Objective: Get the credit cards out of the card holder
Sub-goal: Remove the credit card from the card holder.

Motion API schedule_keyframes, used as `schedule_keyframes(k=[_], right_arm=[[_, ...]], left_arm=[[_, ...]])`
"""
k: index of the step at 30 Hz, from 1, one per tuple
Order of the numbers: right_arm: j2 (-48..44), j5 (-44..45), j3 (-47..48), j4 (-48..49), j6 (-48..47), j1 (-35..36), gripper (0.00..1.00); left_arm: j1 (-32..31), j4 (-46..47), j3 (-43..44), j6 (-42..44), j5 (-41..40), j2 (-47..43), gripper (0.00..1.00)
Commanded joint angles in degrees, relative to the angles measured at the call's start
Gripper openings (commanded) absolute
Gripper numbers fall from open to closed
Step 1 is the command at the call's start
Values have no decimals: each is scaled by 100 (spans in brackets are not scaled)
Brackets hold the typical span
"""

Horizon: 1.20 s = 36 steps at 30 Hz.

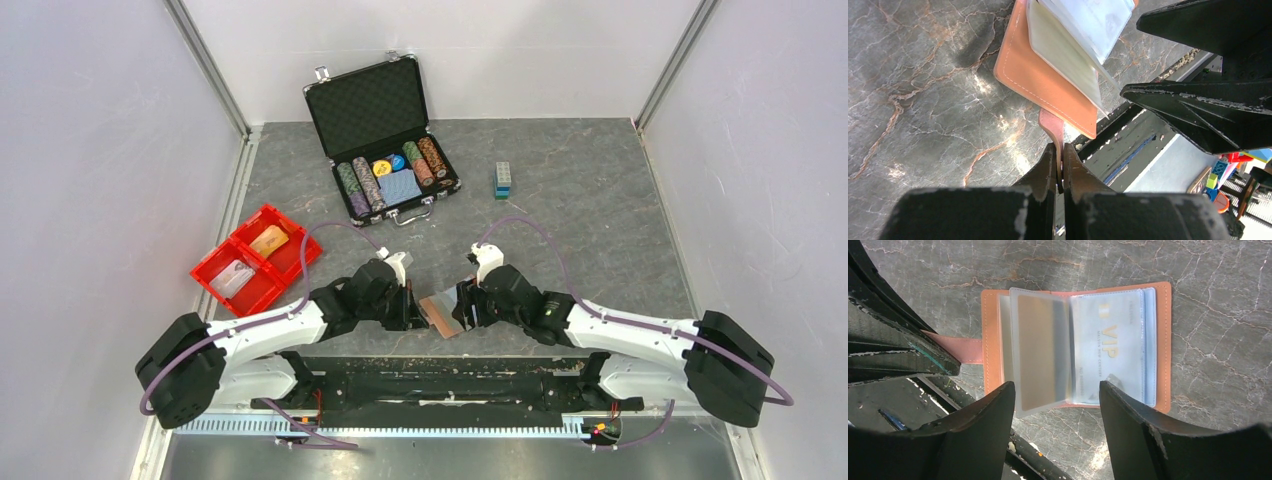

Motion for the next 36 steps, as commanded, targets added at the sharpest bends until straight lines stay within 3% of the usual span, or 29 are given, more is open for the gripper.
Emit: schedule_keyframes(k=[1,8,12,17,22,27,32,36], right_arm=[[79,261,99,-73,-98,5,66],[-59,871,202,-680,-168,-45,67],[-344,1063,87,-785,-161,-246,65],[-207,711,275,-829,-340,-477,64],[-298,-536,179,110,-458,-438,66],[-205,-1097,43,740,-241,-276,68],[104,-984,60,848,-79,88,76],[273,-739,95,820,-62,283,74]], left_arm=[[-23,29,70,172,-16,-97,2],[-23,-73,72,182,-172,-107,2],[-22,-584,235,233,-577,-122,4],[-23,-829,310,130,-1035,-281,5],[-23,-632,336,261,-677,-379,2],[-23,-297,173,217,-400,-456,2],[-23,-179,86,132,-410,-510,2],[-23,-181,81,68,-472,-729,2]])
